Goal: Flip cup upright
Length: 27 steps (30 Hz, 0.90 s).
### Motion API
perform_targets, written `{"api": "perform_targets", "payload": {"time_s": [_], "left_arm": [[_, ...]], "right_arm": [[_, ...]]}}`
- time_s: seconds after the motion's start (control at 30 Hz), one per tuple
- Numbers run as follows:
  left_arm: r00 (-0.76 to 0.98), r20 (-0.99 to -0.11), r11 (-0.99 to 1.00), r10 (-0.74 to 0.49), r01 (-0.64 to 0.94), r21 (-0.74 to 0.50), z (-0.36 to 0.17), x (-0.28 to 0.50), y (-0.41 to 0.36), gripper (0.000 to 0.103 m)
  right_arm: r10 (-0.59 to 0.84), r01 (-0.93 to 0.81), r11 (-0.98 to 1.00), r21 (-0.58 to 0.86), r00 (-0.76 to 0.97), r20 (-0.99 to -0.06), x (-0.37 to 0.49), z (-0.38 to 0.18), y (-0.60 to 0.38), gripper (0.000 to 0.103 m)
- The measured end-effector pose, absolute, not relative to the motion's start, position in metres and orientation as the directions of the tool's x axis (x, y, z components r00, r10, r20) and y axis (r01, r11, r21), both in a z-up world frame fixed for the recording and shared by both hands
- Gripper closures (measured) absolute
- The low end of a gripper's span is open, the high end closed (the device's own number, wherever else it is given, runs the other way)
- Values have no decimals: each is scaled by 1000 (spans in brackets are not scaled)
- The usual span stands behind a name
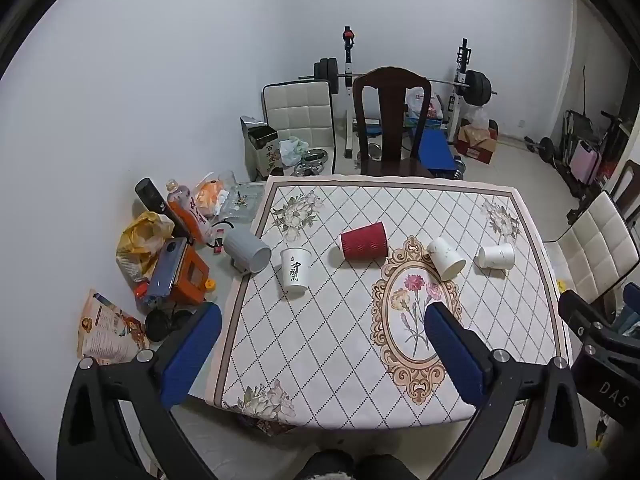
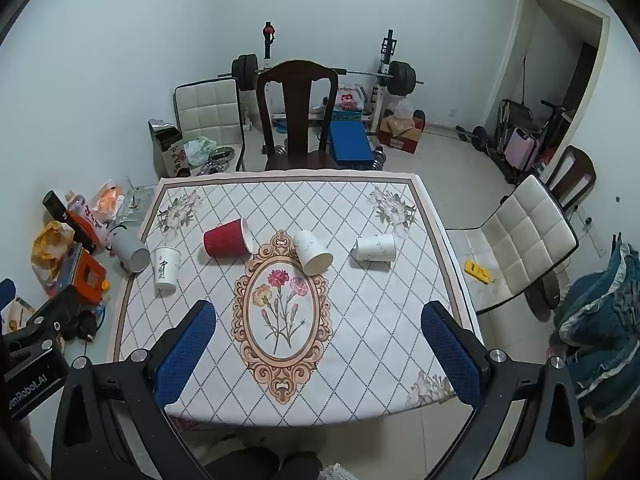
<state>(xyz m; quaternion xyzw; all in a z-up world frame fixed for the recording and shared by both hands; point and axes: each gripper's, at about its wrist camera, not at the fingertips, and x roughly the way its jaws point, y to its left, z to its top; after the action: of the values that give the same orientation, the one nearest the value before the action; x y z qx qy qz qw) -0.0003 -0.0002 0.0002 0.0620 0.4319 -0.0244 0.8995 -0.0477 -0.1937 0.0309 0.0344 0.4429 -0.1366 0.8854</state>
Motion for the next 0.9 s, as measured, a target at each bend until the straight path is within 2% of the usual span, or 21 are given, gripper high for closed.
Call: {"api": "perform_targets", "payload": {"time_s": [0.9], "left_arm": [[617, -787, 991, 3, 104, 85, -1, -2, -11, 0]], "right_arm": [[-209, 277, 959, -59, 553, -806, -50, 30, -197, 0]]}}
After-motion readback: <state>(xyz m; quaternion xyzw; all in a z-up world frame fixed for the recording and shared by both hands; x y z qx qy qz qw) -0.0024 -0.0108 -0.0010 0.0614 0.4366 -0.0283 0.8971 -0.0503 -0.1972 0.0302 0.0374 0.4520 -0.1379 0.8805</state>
